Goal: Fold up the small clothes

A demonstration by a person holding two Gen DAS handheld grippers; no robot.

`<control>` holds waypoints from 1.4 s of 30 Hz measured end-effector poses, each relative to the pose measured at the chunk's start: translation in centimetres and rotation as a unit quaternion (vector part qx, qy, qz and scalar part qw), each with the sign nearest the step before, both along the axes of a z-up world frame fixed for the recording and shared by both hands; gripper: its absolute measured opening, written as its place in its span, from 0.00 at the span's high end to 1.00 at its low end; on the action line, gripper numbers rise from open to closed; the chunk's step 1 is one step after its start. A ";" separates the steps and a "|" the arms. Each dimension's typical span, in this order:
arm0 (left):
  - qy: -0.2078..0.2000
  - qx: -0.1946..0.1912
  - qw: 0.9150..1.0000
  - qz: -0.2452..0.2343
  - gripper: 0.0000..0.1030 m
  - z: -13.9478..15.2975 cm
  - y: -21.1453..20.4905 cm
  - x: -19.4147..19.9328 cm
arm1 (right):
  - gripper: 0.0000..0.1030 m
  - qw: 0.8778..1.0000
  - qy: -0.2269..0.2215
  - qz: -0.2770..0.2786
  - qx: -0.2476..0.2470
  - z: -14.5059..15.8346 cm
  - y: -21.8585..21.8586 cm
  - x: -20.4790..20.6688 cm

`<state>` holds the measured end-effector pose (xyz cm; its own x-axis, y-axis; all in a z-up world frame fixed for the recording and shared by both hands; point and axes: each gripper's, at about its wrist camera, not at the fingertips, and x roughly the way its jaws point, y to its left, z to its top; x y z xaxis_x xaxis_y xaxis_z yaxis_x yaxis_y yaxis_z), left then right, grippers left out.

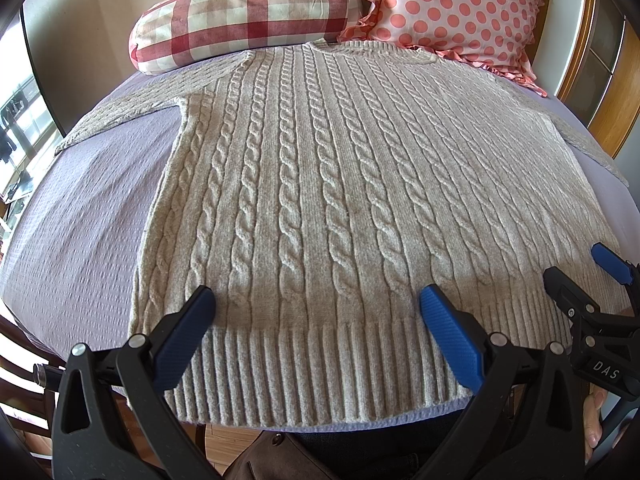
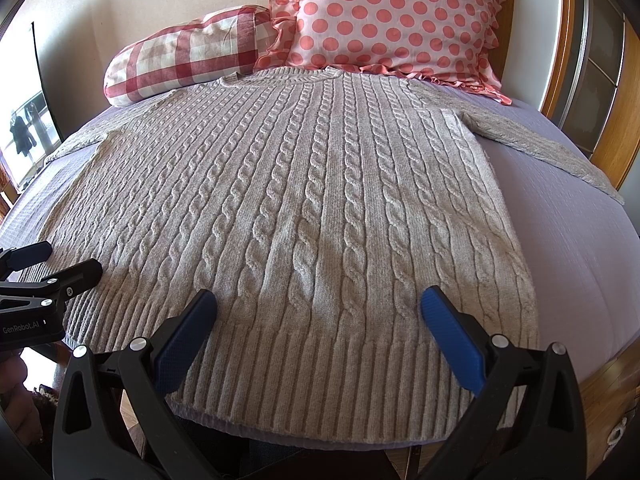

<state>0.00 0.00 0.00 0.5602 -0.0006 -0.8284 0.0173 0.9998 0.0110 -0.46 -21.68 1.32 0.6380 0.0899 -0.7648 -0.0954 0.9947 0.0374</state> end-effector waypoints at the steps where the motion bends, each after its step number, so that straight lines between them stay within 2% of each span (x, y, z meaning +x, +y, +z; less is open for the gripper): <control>1: 0.000 0.000 1.000 0.000 0.02 0.0 0.0 0.0 | 0.01 1.000 0.000 0.000 0.000 0.0 0.0 0.0; 31: 0.000 0.000 1.000 -0.001 0.02 0.0 0.0 0.0 | 0.01 1.000 0.000 0.000 0.000 0.0 0.1 0.1; 37: -0.005 0.003 1.000 -0.006 0.02 0.1 0.0 0.2 | 0.01 1.000 -0.011 0.020 0.012 0.2 -0.9 0.3; 40: -0.026 0.004 1.000 -0.015 0.02 0.1 -0.1 -0.1 | 0.01 0.996 -0.073 -0.058 0.011 2.7 -6.2 0.9; 42: -0.044 0.005 0.999 -0.020 0.02 0.1 0.0 -0.8 | 0.01 0.986 -0.093 -0.140 0.017 4.5 -12.0 2.5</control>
